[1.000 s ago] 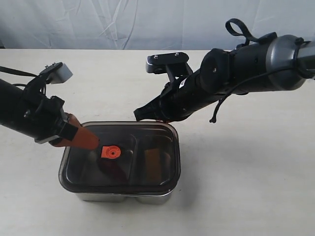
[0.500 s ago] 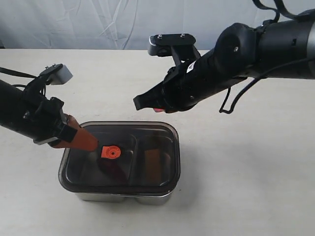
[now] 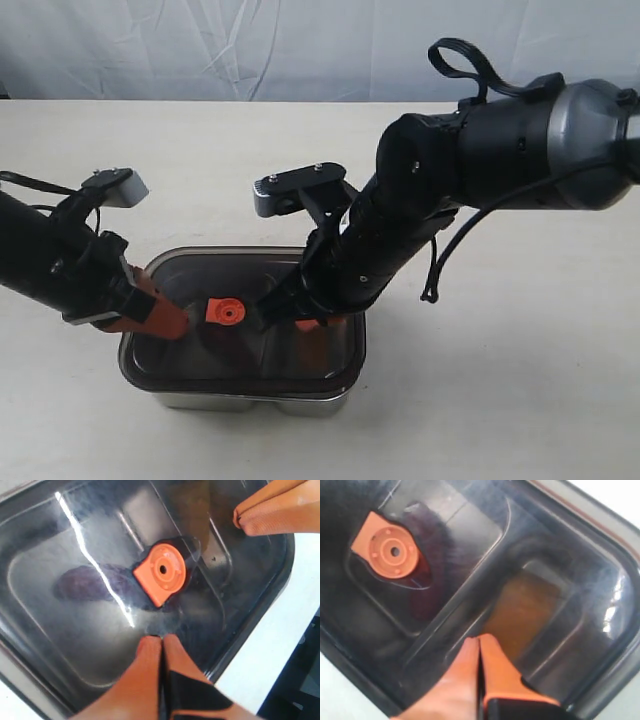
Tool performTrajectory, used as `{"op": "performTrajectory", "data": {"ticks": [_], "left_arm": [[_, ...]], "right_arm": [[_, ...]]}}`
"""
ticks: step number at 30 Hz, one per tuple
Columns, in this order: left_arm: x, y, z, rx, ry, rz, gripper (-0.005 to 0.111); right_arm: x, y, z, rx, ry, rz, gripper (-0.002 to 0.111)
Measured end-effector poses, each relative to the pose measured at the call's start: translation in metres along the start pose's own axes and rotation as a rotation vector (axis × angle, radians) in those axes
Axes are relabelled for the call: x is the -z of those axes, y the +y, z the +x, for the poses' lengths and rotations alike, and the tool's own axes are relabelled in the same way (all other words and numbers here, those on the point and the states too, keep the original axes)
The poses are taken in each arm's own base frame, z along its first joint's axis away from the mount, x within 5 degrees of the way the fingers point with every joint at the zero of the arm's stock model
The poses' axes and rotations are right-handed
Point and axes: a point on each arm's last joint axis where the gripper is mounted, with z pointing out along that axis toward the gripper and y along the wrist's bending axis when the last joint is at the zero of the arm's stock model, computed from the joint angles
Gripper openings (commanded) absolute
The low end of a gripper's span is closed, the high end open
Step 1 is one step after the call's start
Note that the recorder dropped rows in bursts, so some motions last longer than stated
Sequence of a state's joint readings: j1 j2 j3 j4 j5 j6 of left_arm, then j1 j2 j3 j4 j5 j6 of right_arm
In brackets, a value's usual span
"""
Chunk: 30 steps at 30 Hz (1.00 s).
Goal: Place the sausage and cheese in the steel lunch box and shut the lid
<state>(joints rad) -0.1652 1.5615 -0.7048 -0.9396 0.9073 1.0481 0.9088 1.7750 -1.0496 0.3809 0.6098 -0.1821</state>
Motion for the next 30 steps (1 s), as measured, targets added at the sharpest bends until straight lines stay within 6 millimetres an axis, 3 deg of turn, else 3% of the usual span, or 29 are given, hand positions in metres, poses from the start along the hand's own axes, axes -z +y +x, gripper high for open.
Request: {"op": "performTrajectory", "data": {"ticks": [8, 14, 22, 30], "left_arm": [[-0.016, 0.011, 0.002, 0.093, 0.009, 0.025, 0.000], [-0.017, 0.010, 0.001, 0.110, 0.001, 0.047, 0.000], [-0.006, 0.001, -0.006, 0.057, -0.026, 0.053, 0.000], [0.014, -0.015, -0.011, -0.012, -0.101, 0.029, 0.000]], "right_arm": [[-0.007, -0.001, 0.000, -0.011, 0.023, -0.002, -0.001], [-0.007, -0.001, -0.001, -0.010, 0.017, -0.001, -0.001], [0.010, 0.001, -0.004, 0.000, -0.062, 0.010, -0.001], [0.046, 0.008, -0.009, 0.016, -0.182, 0.007, -0.001]]}}
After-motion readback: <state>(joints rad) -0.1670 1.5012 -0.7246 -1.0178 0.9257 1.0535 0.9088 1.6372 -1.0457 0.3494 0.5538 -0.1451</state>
